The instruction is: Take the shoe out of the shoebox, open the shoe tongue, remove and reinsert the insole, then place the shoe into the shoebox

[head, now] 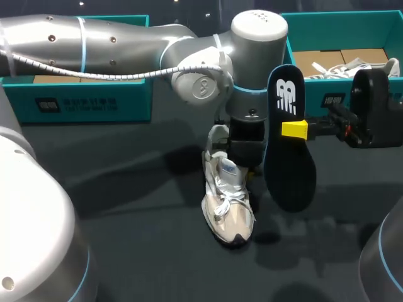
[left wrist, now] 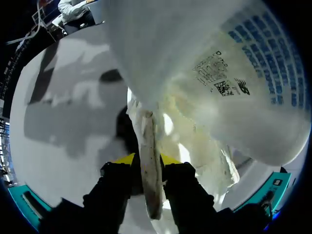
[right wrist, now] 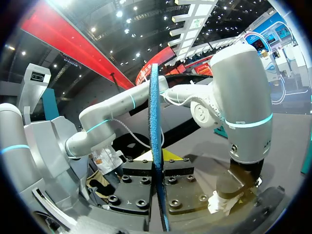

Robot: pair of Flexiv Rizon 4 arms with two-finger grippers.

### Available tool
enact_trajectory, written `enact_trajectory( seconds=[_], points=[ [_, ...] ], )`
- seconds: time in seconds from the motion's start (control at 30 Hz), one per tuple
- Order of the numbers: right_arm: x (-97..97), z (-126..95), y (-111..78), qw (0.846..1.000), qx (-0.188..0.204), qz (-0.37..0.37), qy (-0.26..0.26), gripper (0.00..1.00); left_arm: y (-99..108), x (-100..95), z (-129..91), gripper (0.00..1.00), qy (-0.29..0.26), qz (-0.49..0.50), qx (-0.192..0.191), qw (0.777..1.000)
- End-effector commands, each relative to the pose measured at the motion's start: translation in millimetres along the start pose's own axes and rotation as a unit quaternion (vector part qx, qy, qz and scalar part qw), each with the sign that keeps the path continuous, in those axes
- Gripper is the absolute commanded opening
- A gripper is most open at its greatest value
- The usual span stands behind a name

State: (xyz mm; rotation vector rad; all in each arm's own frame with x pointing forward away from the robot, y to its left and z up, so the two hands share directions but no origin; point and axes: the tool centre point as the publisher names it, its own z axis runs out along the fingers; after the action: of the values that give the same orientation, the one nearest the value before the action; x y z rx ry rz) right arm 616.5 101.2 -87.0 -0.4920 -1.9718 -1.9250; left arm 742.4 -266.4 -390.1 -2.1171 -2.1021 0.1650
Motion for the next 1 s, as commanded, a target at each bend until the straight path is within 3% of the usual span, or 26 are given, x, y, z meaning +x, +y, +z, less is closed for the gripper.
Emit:
enact_trajectory(
  seconds=[0.03,0.07,0.13,0.2,0.33,0.43,0.87,1.0],
  points=[
    [0.9,1,-0.9,1.0,0.0,0.0,-0.002,0.0,1,1.6,-5,0.44,-0.016,0.001,-0.008,1.0],
    [0.9,1,-0.9,1.0,0.0,0.0,-0.002,0.0,1,2.8,-9,0.49,-0.023,0.0,-0.012,1.0],
    [0.9,1,-0.9,1.0,0.0,0.0,-0.002,0.0,2,5.6,-20,0.84,-0.044,0.0,-0.021,0.999],
    [0.9,1,-0.9,1.0,0.0,0.0,-0.002,0.0,2,9.1,-34,1.0,-0.066,0.002,-0.035,0.997],
    [0.9,1,-0.9,1.0,0.0,0.0,-0.002,0.0,4,17.9,-68,1.0,-0.133,0.009,-0.077,0.988],
    [0.9,1,-0.9,1.0,0.0,0.0,-0.002,0.0,8,24.2,-98,1.0,-0.227,0.009,-0.114,0.967],
    [0.9,1,-0.9,1.0,0.0,0.0,-0.002,0.0,8,24.2,-98,1.0,-0.227,0.009,-0.114,0.967],
    [0.9,1,-0.9,1.0,0.0,0.0,-0.002,0.0,19,21.7,-113,1.0,-0.293,0.016,-0.142,0.945]
  ],
)
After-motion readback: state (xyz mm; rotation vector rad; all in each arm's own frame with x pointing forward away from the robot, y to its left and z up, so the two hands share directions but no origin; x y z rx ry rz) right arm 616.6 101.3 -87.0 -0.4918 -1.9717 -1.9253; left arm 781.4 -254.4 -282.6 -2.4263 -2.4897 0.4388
